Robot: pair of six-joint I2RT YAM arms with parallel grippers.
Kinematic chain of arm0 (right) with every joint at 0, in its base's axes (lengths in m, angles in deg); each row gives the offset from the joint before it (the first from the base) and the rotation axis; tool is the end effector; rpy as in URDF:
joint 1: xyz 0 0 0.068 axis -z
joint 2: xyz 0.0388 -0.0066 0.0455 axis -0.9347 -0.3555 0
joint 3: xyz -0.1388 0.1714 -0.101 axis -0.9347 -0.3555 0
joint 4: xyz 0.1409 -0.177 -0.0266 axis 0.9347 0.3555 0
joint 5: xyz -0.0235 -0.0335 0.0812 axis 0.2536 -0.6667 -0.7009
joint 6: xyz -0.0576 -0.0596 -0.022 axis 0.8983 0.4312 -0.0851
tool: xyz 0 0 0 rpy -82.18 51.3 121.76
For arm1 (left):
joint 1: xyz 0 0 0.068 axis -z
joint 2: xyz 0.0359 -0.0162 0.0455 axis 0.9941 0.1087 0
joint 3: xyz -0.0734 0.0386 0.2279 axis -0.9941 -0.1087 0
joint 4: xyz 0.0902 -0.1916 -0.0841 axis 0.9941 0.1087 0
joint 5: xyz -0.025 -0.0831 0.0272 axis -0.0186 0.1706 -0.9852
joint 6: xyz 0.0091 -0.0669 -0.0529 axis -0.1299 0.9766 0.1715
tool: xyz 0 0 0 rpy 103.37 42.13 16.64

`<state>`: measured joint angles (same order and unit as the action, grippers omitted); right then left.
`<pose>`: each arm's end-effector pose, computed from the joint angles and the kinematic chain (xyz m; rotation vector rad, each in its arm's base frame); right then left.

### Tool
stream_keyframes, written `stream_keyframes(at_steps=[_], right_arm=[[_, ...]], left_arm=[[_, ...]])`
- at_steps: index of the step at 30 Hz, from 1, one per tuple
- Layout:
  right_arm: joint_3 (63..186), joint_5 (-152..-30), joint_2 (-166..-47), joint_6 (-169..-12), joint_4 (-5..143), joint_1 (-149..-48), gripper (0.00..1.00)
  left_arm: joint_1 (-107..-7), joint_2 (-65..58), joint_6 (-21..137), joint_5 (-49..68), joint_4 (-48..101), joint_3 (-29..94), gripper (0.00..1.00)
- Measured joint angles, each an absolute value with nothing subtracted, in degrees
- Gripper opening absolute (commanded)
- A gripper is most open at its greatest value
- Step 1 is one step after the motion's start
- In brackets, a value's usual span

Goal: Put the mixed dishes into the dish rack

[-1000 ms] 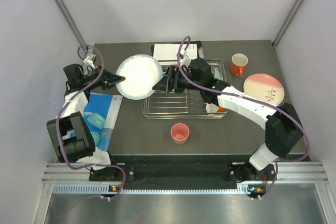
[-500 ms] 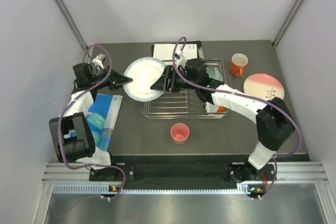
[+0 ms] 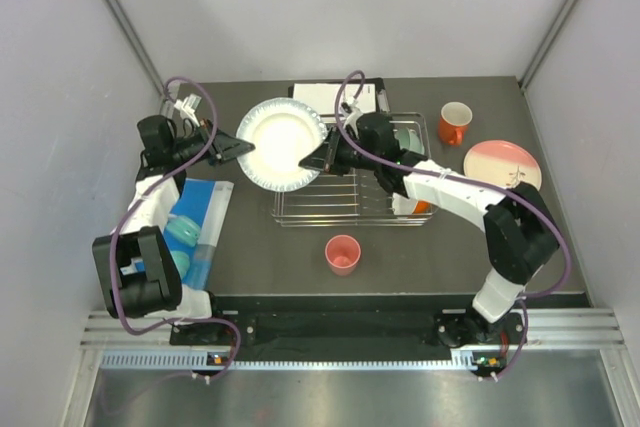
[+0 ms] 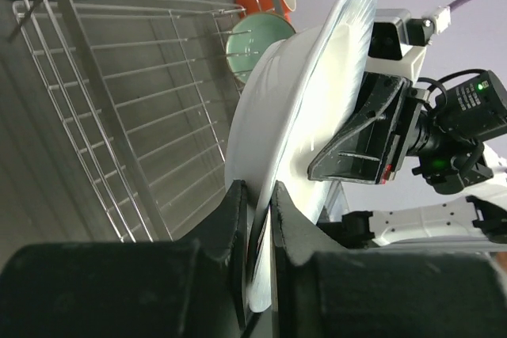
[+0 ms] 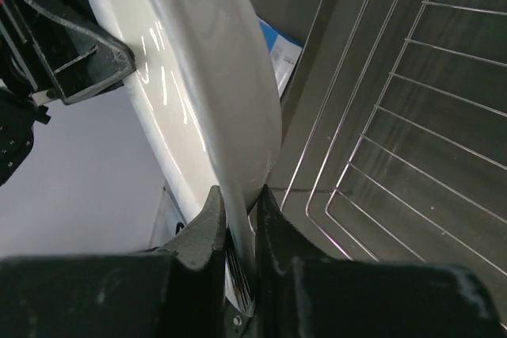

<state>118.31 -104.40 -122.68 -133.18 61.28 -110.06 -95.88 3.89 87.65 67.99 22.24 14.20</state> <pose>0.2819 0.2803 0.2517 -0.1205 2.1653 1.3493 0.3058 -0.0052 0.2584 -0.0844 1.9685 -1.4487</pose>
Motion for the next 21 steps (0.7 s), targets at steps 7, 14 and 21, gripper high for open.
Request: stream_keyframes(at_steps=[7, 14, 21], right_arm=[[115.32, -102.59, -121.02, -134.61, 60.08, -109.84, 0.0], [112.91, -99.22, -117.13, -130.85, 61.37, -109.88, 0.0], [114.29, -95.73, -114.59, -122.52, 65.22, -109.58, 0.0]], left_arm=[[-94.44, 3.6, 81.46, 67.53, 25.67, 14.9, 0.02], [-92.8, 5.61, 74.27, 69.22, 35.7, 19.21, 0.57], [-92.54, 9.92, 66.95, 68.34, 48.53, 21.68, 0.72]])
